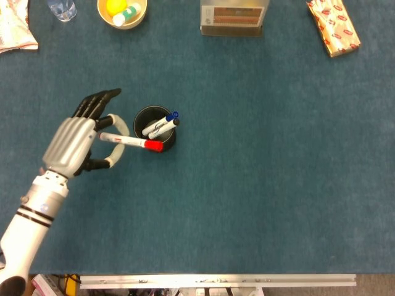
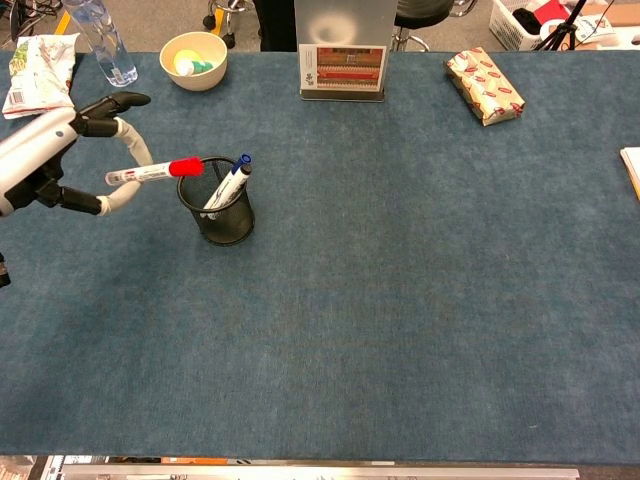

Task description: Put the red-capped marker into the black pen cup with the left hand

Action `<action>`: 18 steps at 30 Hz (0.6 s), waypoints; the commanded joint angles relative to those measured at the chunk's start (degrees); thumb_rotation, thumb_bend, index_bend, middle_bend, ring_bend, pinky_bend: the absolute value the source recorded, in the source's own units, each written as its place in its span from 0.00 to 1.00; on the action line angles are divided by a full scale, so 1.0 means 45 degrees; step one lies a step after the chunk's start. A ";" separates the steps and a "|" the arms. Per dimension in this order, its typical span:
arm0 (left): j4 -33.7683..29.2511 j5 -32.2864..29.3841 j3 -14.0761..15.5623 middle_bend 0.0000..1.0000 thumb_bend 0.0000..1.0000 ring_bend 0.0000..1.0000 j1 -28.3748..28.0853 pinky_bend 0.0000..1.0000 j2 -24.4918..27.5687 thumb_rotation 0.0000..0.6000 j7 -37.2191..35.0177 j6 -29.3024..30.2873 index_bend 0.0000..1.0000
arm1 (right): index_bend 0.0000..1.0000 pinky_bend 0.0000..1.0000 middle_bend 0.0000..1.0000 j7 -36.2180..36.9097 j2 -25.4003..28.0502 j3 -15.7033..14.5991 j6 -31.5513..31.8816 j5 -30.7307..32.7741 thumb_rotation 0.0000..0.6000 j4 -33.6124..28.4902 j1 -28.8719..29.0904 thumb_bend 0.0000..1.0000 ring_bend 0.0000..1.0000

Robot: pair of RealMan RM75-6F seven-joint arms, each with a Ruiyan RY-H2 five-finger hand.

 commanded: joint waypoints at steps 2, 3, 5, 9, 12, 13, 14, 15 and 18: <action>-0.0239 -0.0607 -0.0423 0.07 0.42 0.00 -0.0289 0.00 -0.0427 1.00 -0.0469 -0.0320 0.59 | 0.57 0.43 0.50 0.0027 0.0010 0.0007 0.0029 -0.0002 1.00 -0.0003 -0.0010 0.10 0.40; -0.0273 -0.0700 -0.0497 0.07 0.42 0.00 -0.0331 0.00 -0.0514 1.00 -0.0600 -0.0359 0.59 | 0.57 0.43 0.50 0.0036 0.0013 0.0008 0.0032 -0.0002 1.00 -0.0003 -0.0012 0.10 0.40; -0.0306 -0.0838 -0.0653 0.07 0.42 0.00 -0.0434 0.00 -0.0686 1.00 -0.0867 -0.0437 0.59 | 0.57 0.43 0.50 0.0048 0.0018 0.0008 0.0036 -0.0007 1.00 -0.0006 -0.0012 0.10 0.40; -0.0260 -0.1087 -0.0900 0.07 0.42 0.00 -0.0595 0.00 -0.0968 1.00 -0.1140 -0.0516 0.59 | 0.57 0.43 0.50 0.0072 0.0027 0.0008 0.0036 -0.0005 1.00 -0.0005 -0.0014 0.10 0.40; -0.0248 -0.1307 -0.0995 0.07 0.42 0.00 -0.0639 0.00 -0.1114 1.00 -0.1332 -0.0578 0.59 | 0.57 0.43 0.50 0.0069 0.0026 0.0007 0.0025 0.0001 1.00 -0.0004 -0.0012 0.10 0.40; -0.0149 -0.1591 -0.1104 0.07 0.42 0.00 -0.0629 0.00 -0.1308 1.00 -0.1609 -0.0584 0.59 | 0.57 0.43 0.50 0.0065 0.0024 0.0001 0.0017 -0.0004 1.00 -0.0002 -0.0010 0.10 0.40; 0.0108 -0.1770 -0.1228 0.07 0.42 0.00 -0.0591 0.00 -0.1641 1.00 -0.1855 -0.0440 0.59 | 0.57 0.43 0.50 0.0059 0.0021 -0.0001 0.0014 -0.0009 1.00 -0.0001 -0.0007 0.10 0.40; 0.0207 -0.1878 -0.1360 0.07 0.42 0.00 -0.0537 0.00 -0.1955 1.00 -0.2347 -0.0314 0.59 | 0.57 0.43 0.50 0.0051 0.0019 -0.0002 0.0011 -0.0011 1.00 0.0000 -0.0006 0.10 0.40; 0.0699 -0.1953 -0.1534 0.07 0.42 0.00 -0.0466 0.00 -0.2511 1.00 -0.3708 -0.0324 0.58 | 0.57 0.43 0.50 0.0047 0.0023 -0.0007 0.0005 -0.0023 1.00 -0.0006 -0.0001 0.10 0.40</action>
